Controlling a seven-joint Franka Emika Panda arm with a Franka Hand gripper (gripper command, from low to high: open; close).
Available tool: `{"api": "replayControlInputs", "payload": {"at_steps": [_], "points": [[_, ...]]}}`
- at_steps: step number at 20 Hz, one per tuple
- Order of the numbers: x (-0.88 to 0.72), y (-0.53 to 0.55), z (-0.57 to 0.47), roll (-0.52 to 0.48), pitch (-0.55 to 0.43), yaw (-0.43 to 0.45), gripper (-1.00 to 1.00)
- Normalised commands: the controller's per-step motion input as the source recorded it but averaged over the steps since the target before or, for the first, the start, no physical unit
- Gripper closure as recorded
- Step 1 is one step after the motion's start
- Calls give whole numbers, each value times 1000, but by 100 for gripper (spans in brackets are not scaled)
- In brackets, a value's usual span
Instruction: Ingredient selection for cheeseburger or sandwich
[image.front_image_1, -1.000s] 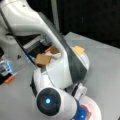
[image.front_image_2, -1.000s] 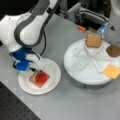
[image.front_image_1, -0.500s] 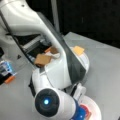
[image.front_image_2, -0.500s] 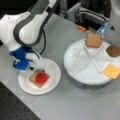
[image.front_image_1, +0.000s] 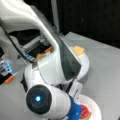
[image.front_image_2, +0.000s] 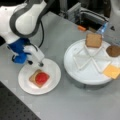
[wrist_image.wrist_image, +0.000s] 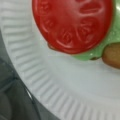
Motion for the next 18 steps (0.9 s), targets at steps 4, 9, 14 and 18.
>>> {"api": "replayControlInputs", "payload": {"at_steps": [4,9,14,18], "points": [[-412,448,85,-568,-98,-33,-100],[-662,651,-21,-679,-279,-113,-100],[-852,603,-25,-604,-330,-112,-100],[-791,486,-1,-410,-250,-46,-100]]}}
